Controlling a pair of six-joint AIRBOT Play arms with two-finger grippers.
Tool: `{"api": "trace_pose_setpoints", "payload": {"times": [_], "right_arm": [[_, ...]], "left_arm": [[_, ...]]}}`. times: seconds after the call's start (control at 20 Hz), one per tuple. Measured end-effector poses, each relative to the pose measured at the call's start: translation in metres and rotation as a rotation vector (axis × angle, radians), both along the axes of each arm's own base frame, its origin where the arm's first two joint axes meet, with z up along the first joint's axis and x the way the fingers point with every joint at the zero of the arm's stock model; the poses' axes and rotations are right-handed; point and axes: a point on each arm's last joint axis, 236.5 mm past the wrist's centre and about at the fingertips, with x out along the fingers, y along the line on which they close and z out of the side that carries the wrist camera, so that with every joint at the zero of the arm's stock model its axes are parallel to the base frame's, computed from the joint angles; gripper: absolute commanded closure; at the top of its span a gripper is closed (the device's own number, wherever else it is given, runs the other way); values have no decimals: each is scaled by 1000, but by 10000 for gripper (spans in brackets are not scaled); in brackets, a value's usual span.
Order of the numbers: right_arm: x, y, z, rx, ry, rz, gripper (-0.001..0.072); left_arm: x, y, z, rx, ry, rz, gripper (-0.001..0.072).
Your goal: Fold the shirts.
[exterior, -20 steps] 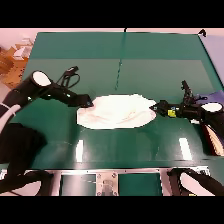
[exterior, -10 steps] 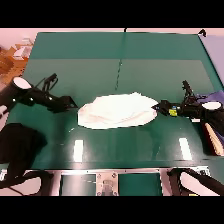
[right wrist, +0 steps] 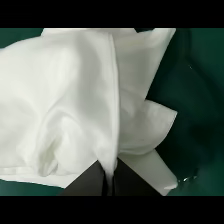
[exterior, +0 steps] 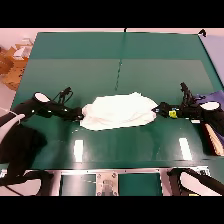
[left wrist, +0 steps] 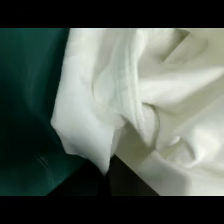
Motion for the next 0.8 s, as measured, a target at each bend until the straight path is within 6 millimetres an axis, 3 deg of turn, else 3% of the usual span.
{"api": "trace_pose_setpoints", "payload": {"times": [0.2, 0.35, 0.45, 0.6, 0.7, 0.8], "right_arm": [[-6, 0, -3, -15, 15, 31, 694], [3, 2, 18, 7, -20, 48, 693], [21, 6, 57, 35, -103, 62, 692], [48, 10, 152, 50, -317, 90, 693], [55, 12, 230, 32, -490, 101, 693], [45, 17, 305, -2, -662, 118, 692]], "left_arm": [[14, 17, 17, 10, -28, 2, 685], [42, 33, 65, 9, -146, 33, 685], [66, 39, 125, 10, -303, 42, 685], [90, 44, 250, 10, -620, 62, 685], [87, 44, 345, 7, -852, 74, 685], [69, 45, 436, 11, -1073, 83, 685]]}}
